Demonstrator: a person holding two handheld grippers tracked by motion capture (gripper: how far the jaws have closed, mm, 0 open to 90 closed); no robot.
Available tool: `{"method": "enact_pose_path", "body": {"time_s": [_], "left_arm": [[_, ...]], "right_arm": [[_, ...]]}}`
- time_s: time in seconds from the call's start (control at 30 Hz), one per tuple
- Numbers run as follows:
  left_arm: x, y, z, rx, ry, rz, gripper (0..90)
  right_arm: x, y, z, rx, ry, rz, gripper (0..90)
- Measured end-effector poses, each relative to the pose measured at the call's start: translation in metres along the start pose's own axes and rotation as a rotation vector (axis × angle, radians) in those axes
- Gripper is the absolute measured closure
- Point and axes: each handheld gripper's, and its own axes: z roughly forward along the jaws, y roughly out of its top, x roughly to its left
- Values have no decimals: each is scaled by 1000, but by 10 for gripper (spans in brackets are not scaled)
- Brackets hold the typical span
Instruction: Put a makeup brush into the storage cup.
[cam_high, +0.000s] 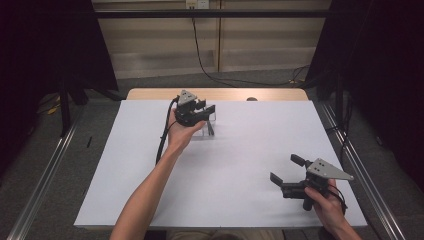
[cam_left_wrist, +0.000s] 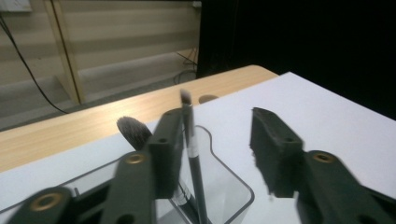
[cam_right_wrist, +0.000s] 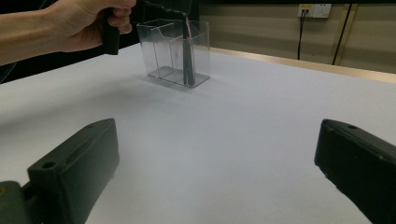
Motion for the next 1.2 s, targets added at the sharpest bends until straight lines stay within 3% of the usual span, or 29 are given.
{"method": "enact_pose_path", "body": {"time_s": [0.7,0.97,1.07,1.13,1.2], "left_arm": [[9,4,-6,-43,55,12,201],[9,7,-12,-44,45,31,88],[9,8,-15,-39,34,28,45],[8,8,-18,-61,27,16,38],[8,9,-20,-59,26,43,25]], "right_arm": [[-3,-1,-1,-2,-5,7,0],[-3,-2,-2,-5,-8,4,0],[-3,-1,-3,-8,-11,1,0],[-3,-1,-4,-10,-13,1,0],[-2,-1,-4,-13,-14,3,0]]}}
